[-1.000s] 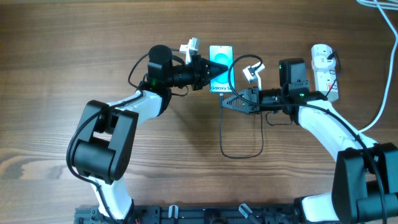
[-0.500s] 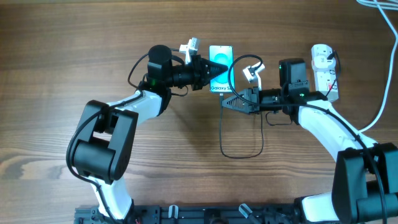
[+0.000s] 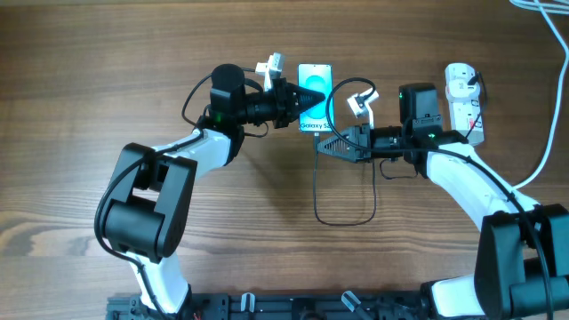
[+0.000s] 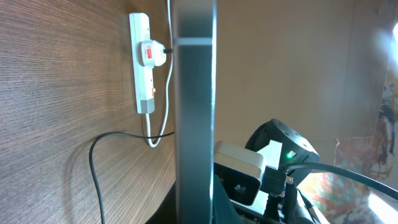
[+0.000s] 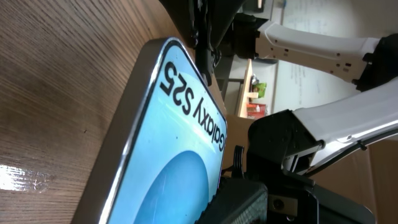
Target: Plug charger to phone and switch on socket
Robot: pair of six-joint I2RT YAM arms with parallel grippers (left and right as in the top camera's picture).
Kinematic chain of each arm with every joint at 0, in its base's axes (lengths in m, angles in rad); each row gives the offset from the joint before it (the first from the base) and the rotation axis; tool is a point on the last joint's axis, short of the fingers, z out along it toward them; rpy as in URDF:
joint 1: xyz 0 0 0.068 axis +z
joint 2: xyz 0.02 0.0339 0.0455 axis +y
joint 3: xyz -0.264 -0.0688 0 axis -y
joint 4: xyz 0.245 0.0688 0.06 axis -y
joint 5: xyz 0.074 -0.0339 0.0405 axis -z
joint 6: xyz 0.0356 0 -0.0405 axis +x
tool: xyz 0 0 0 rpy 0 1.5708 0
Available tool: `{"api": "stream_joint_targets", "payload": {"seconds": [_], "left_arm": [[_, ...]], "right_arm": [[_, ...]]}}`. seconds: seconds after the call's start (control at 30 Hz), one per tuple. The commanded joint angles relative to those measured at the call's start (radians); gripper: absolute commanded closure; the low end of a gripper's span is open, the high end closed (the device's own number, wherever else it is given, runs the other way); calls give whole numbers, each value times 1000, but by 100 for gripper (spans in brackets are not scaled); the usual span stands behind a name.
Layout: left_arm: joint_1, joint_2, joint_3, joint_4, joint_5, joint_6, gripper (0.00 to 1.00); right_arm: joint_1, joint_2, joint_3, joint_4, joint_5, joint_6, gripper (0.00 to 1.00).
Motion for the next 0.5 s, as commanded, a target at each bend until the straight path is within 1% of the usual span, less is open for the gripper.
{"api": "stream_joint_targets", "payload": {"seconds": [0.0,0.47], "left_arm": [[6,4,23,10,21,26,96],[6,4,23,11,21,26,96]], "right_arm": [[-5,18,-7,5,0,6,96],[-5,18,-7,2,2,30,96]]}}
